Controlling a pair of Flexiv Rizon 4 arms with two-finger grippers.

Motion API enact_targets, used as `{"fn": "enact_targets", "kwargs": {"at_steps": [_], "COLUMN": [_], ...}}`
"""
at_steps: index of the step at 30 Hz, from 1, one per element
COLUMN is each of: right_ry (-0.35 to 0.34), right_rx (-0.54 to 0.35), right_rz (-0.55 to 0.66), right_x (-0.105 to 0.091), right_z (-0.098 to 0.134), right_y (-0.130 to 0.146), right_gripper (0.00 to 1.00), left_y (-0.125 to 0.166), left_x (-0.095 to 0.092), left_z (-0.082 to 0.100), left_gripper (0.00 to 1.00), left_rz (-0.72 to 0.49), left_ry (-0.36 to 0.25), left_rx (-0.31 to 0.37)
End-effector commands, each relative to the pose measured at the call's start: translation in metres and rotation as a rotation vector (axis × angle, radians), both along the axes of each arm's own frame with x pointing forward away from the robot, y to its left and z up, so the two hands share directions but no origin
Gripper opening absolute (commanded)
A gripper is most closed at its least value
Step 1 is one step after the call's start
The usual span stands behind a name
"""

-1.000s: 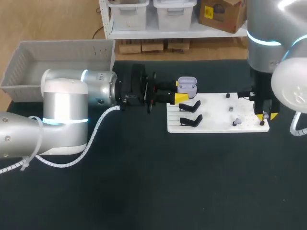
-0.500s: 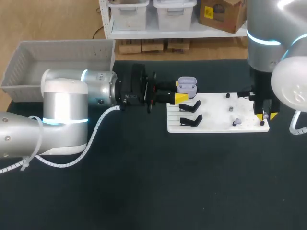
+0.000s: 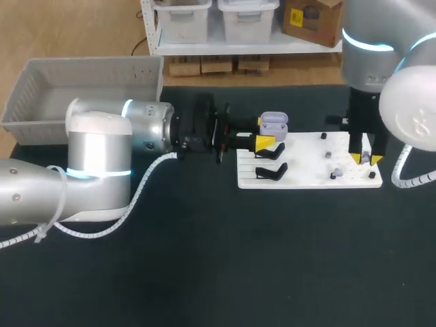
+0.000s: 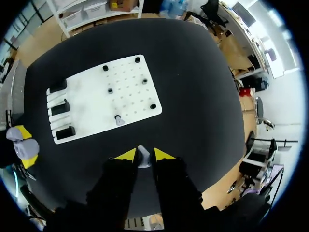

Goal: Pick up each earbud case from the left stands, insert the matching earbuds, close the lid, and place the case in the box.

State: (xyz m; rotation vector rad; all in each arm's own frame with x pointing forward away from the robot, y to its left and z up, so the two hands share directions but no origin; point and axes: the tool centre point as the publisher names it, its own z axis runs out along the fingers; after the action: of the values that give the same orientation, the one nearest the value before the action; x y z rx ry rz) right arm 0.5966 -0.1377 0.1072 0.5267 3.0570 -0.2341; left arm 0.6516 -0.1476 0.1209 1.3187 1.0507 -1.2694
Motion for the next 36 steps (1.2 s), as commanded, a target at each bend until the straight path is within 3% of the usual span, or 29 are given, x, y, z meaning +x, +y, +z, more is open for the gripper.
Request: {"fn": "enact_targets", "kwargs": {"at_steps": [1,5,8,31,33,36], "right_ry": [-0.002,-0.002,0.039,0.048,0.055,0.042], "right_rx": [-0.009,0.0,0.067,0.089,0.129,0.086], "right_rz": [-0.053,-0.154,-0.196,-0.199,-0.252,-0.278], "right_x": [-0.002,-0.001,-0.002,-0.003,0.0,-0.001], "right_z": [0.014,0.029,0.035,0.036,0.043,0.049], "right_y": [0.003,0.006,0.008,0.007,0.02,0.041], "right_gripper": [0.0,0.0,0.0,0.0,0.0,0.0], "left_y": [-0.006,-0.007,-0.007,-0.007,-0.007,-0.007], "left_x": [-0.002,-0.004,-0.004,-0.004,-0.004,-0.004], "left_z": [-0.005,-0.006,-0.007,-0.007,-0.007,-0.007], "left_gripper": [0.0,0.0,0.0,0.0,0.0,0.0], "left_rz": [0.004,0.008,0.012,0.014,0.014,0.014], "left_ry": [-0.003,-0.001,-0.001,-0.002,-0.002,-0.002], "left_rx": [-0.02,-0.026,-0.026,-0.026,-0.026,-0.026]}}
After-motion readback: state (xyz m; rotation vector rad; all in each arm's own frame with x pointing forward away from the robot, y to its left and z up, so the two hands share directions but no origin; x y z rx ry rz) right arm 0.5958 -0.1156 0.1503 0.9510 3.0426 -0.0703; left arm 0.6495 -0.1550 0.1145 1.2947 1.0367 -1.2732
